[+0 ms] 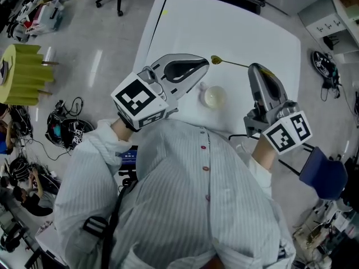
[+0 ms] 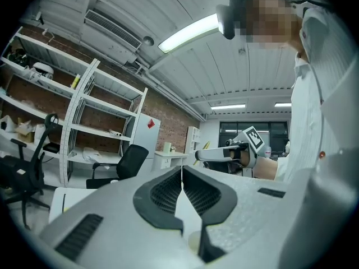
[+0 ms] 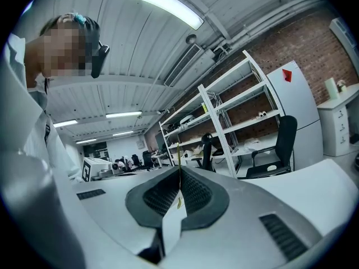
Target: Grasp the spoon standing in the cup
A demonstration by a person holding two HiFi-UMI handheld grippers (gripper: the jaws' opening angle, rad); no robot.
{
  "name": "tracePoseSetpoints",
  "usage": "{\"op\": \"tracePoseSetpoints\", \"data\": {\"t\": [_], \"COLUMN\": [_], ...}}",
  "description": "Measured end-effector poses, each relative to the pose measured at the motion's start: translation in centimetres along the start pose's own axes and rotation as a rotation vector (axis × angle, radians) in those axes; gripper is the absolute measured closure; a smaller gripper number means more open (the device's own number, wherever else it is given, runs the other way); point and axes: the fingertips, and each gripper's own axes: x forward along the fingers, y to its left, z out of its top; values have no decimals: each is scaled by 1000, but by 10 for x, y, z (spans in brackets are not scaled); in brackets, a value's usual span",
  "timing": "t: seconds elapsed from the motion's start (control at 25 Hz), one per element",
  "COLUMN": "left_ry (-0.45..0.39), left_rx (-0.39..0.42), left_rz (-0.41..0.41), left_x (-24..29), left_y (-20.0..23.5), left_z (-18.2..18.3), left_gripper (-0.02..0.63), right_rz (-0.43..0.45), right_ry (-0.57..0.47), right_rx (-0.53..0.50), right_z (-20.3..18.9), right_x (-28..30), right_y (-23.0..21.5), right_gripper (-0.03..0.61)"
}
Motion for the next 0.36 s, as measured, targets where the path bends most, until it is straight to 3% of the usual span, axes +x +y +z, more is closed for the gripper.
{"op": "tracePoseSetpoints", "data": {"t": [0.36], "left_ry": [12], "left_rx": [-9], "left_rz": [-18], "left_x": [-2], "left_y": [2], "left_z": [-10], "left_gripper": [599], "right_rz": [1], "right_ry": [8], "right_rx": [-2], "right_z": [-7], "right_x": [8], "right_y": [3], "right_gripper": [566]}}
